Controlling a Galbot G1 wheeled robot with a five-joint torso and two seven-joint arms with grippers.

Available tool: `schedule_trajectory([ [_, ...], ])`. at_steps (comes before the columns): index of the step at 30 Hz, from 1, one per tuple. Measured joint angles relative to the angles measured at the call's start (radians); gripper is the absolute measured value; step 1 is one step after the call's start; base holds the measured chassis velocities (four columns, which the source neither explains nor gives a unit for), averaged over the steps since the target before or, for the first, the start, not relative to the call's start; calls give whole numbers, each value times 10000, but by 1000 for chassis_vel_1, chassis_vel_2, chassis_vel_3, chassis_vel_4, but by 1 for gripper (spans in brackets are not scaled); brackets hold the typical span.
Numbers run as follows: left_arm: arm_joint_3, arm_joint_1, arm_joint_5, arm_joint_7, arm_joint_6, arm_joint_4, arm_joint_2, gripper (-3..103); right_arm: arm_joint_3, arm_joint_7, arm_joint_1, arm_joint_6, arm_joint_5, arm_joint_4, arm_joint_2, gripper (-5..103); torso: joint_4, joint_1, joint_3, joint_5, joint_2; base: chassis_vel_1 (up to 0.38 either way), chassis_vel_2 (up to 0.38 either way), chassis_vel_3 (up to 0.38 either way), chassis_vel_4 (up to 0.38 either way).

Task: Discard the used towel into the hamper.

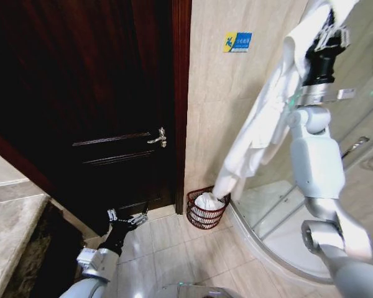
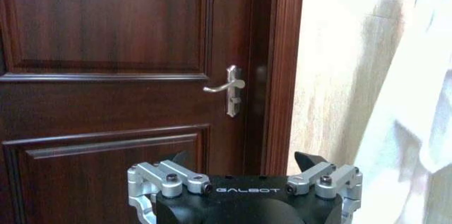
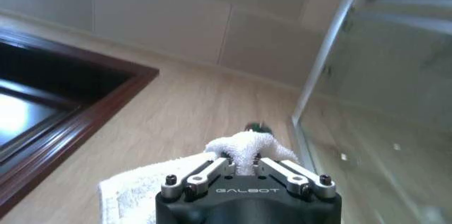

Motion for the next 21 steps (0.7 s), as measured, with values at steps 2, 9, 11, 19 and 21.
schedule_trajectory([
  [2, 0, -1, 0, -1, 0, 0, -1, 100, 91, -77, -541, 47, -50, 3, 96, 5, 0, 1, 2, 10, -1, 0, 0, 0, 0],
  [9, 0, 0, 0, -1, 0, 0, 0, 100, 265, -187, -1417, 162, -128, -92, 354, 5, -2, 0, 0, 0, 0, 0, 0, 0, 0],
  [11, 0, 0, 0, -1, 0, 0, 0, 100, 267, -244, -1659, 245, -141, -285, 485, 5, -1, -1, 0, 0, 0, 0, 0, 0, 0],
  [19, 0, 0, 0, 0, 0, 0, 0, 100, 86, -456, -2538, 477, -296, -587, 916, 5, -1, 0, 0, 0, 0, 0, 0, 0, 0],
  [21, 0, 0, 0, -1, 0, 0, 0, 100, 41, -508, -2608, 539, -334, -683, 1006, 5, 0, 0, 0, 0, 0, 0, 0, 0, 0],
])
